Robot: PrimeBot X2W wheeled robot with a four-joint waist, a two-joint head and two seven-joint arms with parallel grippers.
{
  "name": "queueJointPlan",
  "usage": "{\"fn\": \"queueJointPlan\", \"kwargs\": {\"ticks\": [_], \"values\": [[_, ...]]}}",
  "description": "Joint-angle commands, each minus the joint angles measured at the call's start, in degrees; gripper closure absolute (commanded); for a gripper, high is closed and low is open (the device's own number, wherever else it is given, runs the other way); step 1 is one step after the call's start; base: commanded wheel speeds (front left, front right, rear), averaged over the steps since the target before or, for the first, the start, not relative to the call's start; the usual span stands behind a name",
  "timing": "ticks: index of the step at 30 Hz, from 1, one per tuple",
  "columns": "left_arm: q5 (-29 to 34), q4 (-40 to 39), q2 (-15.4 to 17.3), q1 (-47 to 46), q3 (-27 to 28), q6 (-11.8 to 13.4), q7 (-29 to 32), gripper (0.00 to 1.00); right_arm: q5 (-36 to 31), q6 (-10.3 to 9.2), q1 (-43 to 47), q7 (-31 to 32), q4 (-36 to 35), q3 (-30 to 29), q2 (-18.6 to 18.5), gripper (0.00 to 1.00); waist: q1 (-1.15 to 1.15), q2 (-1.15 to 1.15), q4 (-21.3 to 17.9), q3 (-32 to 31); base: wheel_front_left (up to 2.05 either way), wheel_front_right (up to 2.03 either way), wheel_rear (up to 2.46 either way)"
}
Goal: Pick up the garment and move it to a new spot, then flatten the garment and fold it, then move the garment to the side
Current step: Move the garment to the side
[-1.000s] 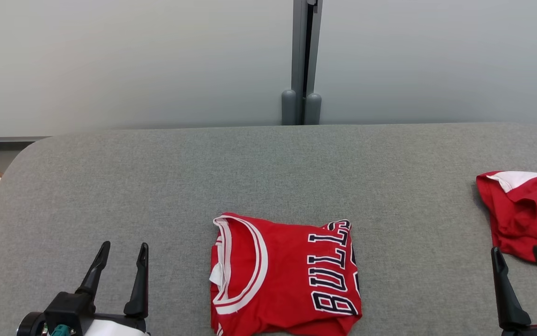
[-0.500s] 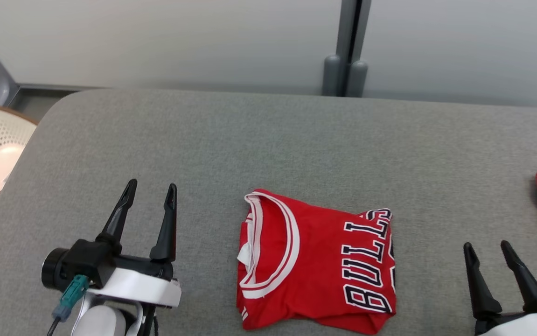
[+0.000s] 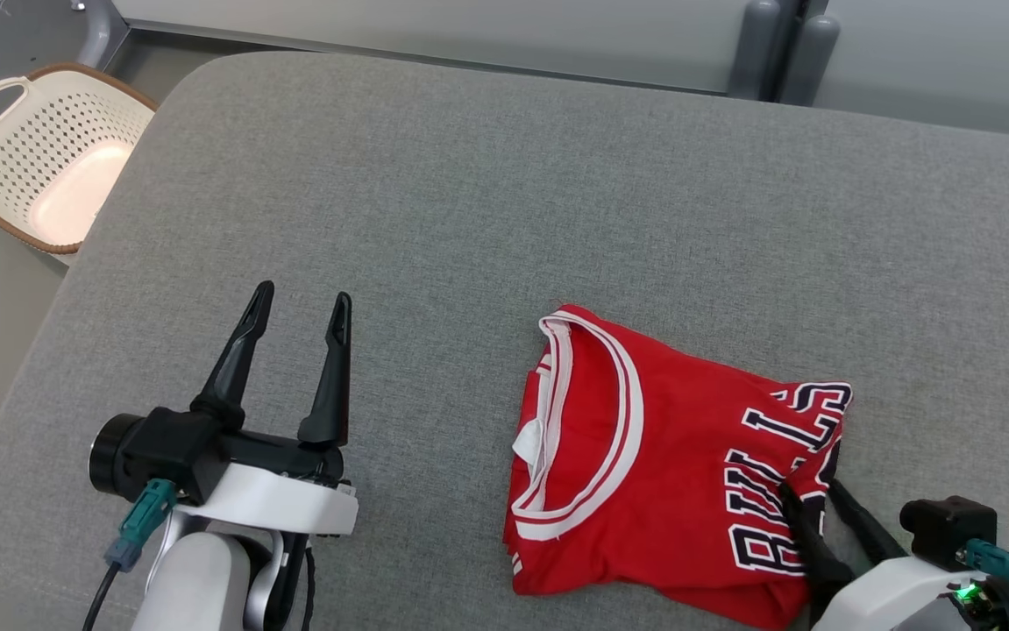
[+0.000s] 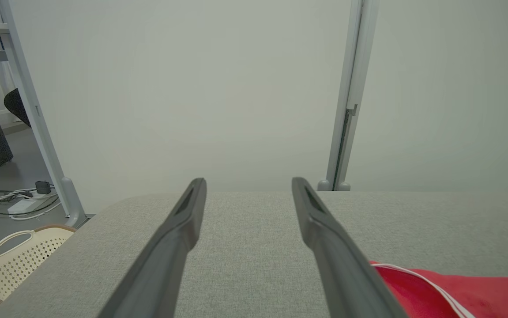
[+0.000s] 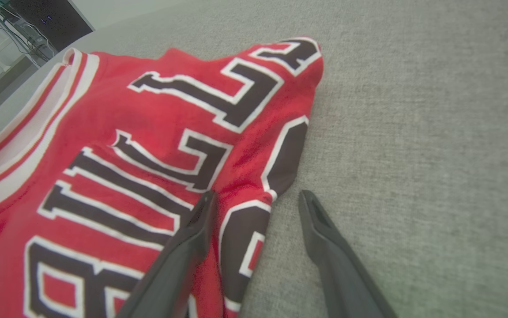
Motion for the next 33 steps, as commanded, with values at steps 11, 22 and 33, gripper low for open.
{"fn": "queueJointPlan", "kwargs": {"ticks": [11, 22, 33], "values": [[2.4, -1.8, -0.1, -0.7, 0.6, -0.3, -0.1, 0.0, -1.9, -0.08, 0.2, 3.6, -4.7, -1.5, -2.2, 1.0, 0.0, 0.0, -3.9, 0.3, 0.0, 0.0, 0.0], [3.7, -4.9, 0.4, -1.1, 1.0, -1.3, -0.1, 0.0, -3.3, -0.06, -0.4, 2.8, -9.6, -4.2, -8.1, 1.0, 0.0, 0.0, -20.5, 1.8, 0.0, 0.0, 0.0], [4.8, -8.9, 2.3, -5.2, 1.2, -1.6, -0.1, 0.0, -1.1, -0.07, -17.8, -0.9, -5.5, -3.3, -13.9, 1.0, 0.0, 0.0, -30.8, 9.2, 0.0, 0.0, 0.0]]}}
